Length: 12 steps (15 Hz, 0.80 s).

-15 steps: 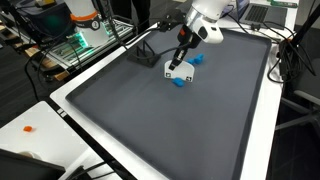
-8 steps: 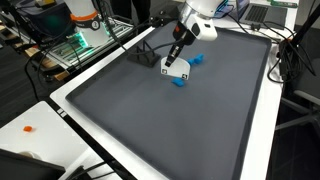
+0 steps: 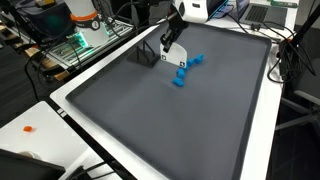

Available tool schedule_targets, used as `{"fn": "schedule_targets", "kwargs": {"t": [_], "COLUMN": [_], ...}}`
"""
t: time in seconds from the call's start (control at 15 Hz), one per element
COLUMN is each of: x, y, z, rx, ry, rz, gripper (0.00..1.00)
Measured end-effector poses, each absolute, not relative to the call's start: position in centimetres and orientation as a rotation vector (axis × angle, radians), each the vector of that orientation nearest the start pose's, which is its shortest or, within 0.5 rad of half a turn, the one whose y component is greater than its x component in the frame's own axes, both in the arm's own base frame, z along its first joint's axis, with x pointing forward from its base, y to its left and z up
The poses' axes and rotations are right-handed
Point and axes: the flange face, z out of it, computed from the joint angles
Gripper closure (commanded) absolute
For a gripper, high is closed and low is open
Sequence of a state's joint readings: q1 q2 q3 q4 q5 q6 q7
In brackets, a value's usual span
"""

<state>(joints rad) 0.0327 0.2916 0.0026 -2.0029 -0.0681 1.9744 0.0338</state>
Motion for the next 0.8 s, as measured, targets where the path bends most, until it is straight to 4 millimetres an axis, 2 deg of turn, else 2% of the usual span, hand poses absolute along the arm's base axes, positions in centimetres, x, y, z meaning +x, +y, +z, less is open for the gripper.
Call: {"fn": "schedule_targets", "kwargs": {"t": [0.4, 0.8], "x": [53.1, 49.7], "y": [1.9, 2.3], "z": [30.7, 30.8], "rx": [-3.02, -2.879], "ry": [0.385, 0.835], "rz": [0.513, 0.572], "gripper": [0.99, 0.99]}}
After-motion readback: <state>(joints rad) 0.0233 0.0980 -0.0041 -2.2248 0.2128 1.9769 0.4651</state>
